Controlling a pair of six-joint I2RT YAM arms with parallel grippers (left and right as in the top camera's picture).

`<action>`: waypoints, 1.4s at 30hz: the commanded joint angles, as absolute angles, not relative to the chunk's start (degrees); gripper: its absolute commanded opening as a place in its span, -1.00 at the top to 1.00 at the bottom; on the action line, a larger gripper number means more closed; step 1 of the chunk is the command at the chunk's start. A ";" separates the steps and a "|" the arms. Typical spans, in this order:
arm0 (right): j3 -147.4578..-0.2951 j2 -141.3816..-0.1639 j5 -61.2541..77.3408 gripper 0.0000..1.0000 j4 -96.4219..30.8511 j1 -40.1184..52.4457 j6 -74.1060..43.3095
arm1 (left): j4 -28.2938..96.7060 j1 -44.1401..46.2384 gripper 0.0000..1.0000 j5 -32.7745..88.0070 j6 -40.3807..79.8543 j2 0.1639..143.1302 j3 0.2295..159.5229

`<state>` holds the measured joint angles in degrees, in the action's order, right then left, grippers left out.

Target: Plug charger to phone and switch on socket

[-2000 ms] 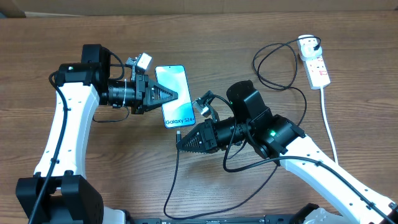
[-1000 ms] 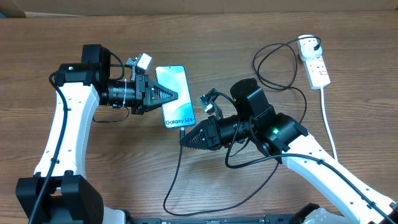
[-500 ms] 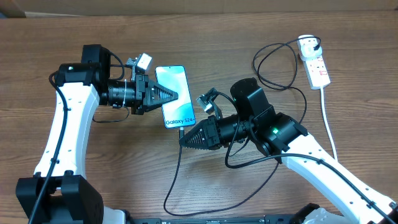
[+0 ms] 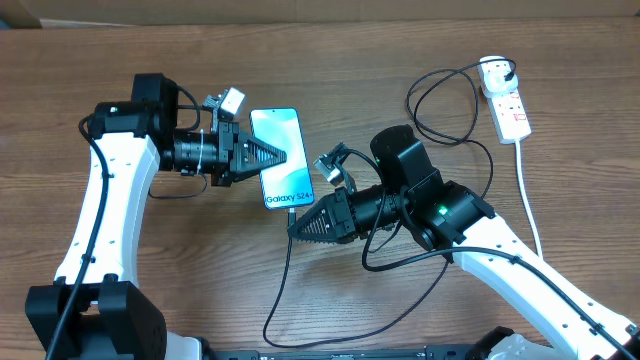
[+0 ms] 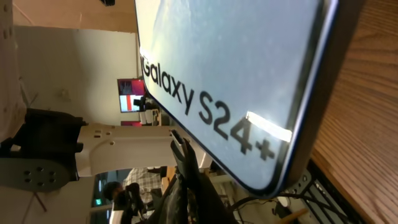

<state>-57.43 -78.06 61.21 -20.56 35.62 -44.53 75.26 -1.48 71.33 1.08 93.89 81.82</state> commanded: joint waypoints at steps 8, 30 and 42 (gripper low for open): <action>-58.98 -78.46 62.61 0.93 -25.08 35.57 -42.78 | 72.36 -1.32 0.92 74.59 -1.32 93.43 82.24; -57.21 -87.46 7.49 0.93 -39.05 35.62 -51.75 | 69.36 -8.14 0.92 67.92 0.21 93.43 82.24; -57.21 -100.01 6.48 0.67 -28.69 35.55 -54.28 | 69.47 -8.14 0.92 67.02 0.21 93.43 82.24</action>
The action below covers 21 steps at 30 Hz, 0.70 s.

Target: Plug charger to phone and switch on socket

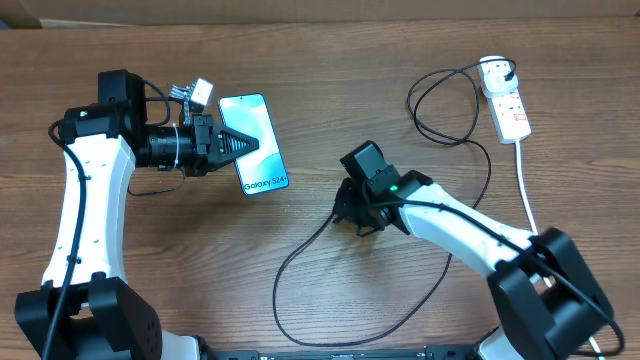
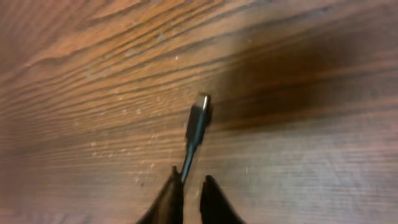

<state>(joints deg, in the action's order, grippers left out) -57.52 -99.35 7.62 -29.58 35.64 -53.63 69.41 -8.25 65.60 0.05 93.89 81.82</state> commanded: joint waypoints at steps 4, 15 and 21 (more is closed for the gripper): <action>-57.21 -100.03 6.07 0.53 -28.10 35.55 -55.48 | 69.41 -8.14 0.92 67.02 0.23 93.43 82.24; -57.21 -103.33 5.61 0.52 -27.46 35.62 -63.02 | 69.65 -8.14 0.92 67.02 0.23 93.43 82.24; -57.21 -103.37 6.37 0.33 -25.85 35.62 -63.05 | 69.65 -8.14 0.92 67.05 0.25 93.43 82.24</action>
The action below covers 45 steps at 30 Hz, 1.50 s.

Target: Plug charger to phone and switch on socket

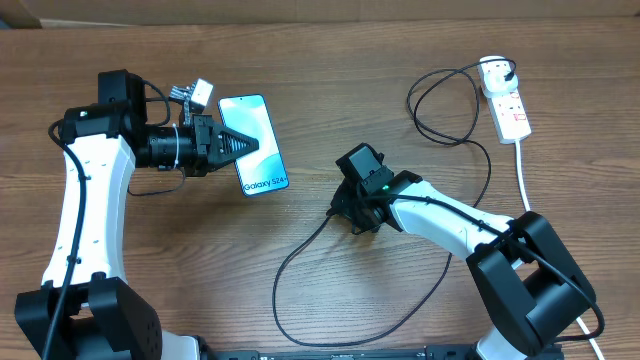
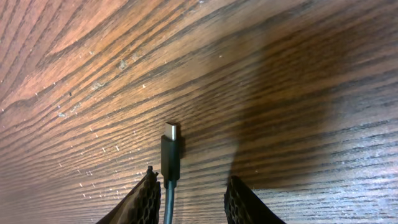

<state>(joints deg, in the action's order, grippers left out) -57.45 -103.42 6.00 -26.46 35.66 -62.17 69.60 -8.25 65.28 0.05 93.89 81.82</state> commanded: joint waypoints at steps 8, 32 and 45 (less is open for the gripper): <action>-56.27 -103.77 8.21 0.34 -24.01 35.68 -63.81 | 69.65 -8.12 0.92 67.05 0.43 93.43 82.24; -55.55 -106.21 5.15 0.49 -21.74 37.76 -64.49 | 70.94 -8.14 0.91 67.07 0.43 93.43 82.24; -55.55 -106.21 4.60 0.63 -21.69 36.58 -62.74 | 71.35 -8.14 0.91 67.07 0.43 93.43 82.24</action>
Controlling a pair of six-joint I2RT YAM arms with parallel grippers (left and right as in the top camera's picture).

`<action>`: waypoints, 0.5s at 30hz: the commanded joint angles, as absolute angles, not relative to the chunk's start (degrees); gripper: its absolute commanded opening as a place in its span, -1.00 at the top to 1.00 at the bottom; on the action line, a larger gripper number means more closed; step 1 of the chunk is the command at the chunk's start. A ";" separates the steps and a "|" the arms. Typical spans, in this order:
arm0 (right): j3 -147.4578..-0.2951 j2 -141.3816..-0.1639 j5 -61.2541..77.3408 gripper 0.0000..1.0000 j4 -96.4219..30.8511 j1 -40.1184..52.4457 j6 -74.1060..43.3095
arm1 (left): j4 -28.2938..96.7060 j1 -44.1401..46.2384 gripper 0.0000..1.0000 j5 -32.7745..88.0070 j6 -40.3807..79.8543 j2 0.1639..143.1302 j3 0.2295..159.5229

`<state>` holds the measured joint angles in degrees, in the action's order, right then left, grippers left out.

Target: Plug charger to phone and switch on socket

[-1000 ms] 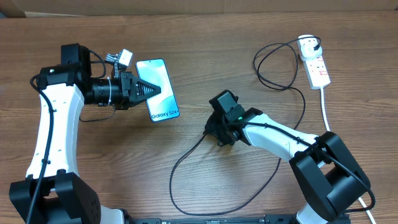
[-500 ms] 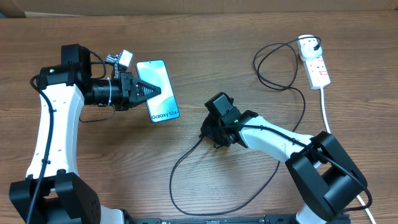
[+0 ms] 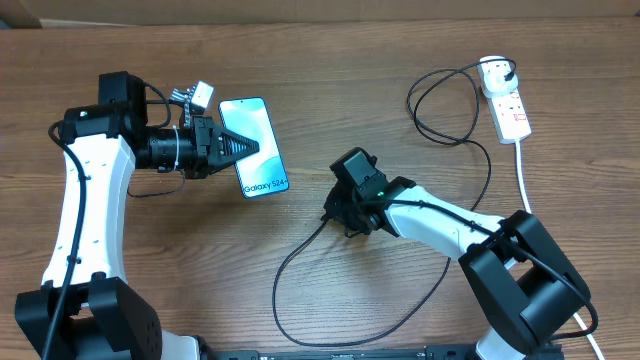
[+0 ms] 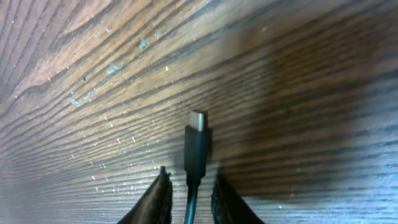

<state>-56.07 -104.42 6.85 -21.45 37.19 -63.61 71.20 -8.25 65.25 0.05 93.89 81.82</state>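
Note:
The Galaxy S24+ phone [image 3: 256,146] is held screen up above the left half of the table, my left gripper [image 3: 240,148] shut on its left edge. The black USB-C plug [image 4: 196,138] lies flat on the wood, tip pointing away from my right wrist. My right gripper [image 4: 190,179] points down over it, its fingers [image 4: 163,193] on either side of the cable just behind the plug, a small gap on each side. The black cable [image 3: 283,270] loops across the front of the table and runs up to the charger [image 3: 497,69] in the white socket strip [image 3: 511,108].
The socket strip lies at the far right with its white lead [image 3: 527,190] running down toward the front edge. The cable makes a second loop [image 3: 440,110] near the strip. Bare wood [image 3: 330,70] lies between the phone and the strip.
My right gripper's fingers have drawn closer together around the cable behind the plug, and the wrist sits slightly further left. The left arm and phone have not moved.
At first the left gripper held the phone mid-table with the right gripper at its bottom edge. Then the phone was further left, the plug lay loose on the wood under nearly shut right fingers. Those fingers stood wide astride the cable, and now stand narrower.

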 commanded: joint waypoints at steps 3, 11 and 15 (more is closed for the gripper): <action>-55.55 -106.21 4.56 0.64 -21.50 36.58 -62.72 | 71.33 -8.14 0.92 67.07 0.43 93.43 82.24; -55.55 -106.50 4.49 0.65 -20.82 37.08 -62.59 | 71.57 -8.14 0.92 67.09 0.43 93.43 82.24; -55.53 -106.54 3.86 0.66 -20.86 37.06 -62.57 | 71.81 -8.14 0.92 67.09 0.43 93.43 82.24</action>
